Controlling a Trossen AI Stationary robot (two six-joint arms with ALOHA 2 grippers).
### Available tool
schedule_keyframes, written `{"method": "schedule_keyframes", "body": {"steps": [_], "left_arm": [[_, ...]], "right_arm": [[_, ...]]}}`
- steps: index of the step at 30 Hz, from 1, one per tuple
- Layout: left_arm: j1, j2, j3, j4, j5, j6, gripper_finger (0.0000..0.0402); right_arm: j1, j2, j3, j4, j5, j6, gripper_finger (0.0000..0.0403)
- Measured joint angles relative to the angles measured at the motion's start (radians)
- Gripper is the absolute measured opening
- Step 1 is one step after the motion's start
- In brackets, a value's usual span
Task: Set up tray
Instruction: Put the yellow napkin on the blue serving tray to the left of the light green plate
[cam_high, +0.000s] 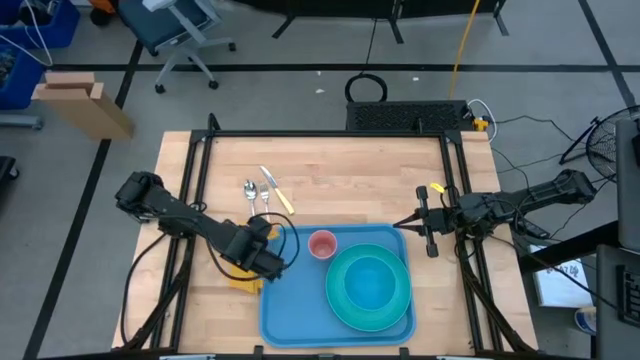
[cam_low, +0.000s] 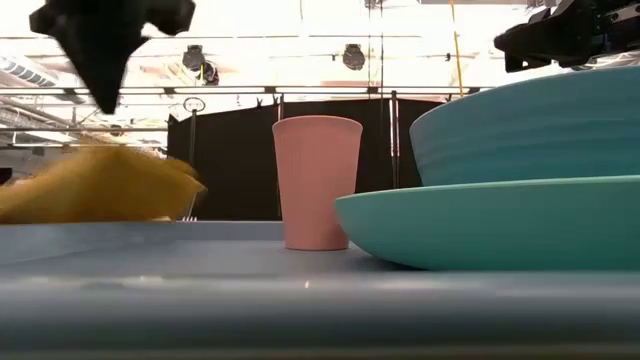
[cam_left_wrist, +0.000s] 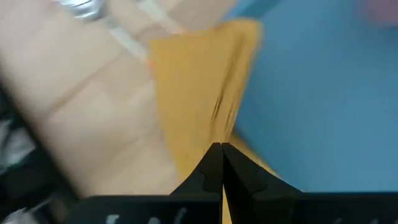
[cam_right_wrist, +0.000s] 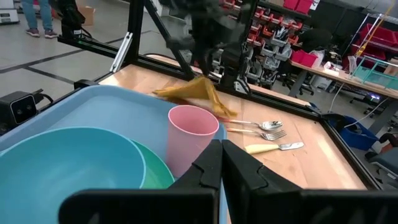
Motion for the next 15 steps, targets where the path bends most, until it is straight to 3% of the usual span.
{"method": "schedule_keyframes", "body": {"steps": [10, 15], "left_arm": [[0.057, 0.102, 0.025, 0.123, 0.05, 0.111, 0.0], [0.074, 0.153, 0.025, 0.103, 0.067, 0.181, 0.0012]], "right_arm": [[0.0, 0.0, 0.0, 0.003, -0.001, -0.008, 0.0], [0.0, 0.0, 0.0, 0.003, -0.001, -0.008, 0.0]]}}
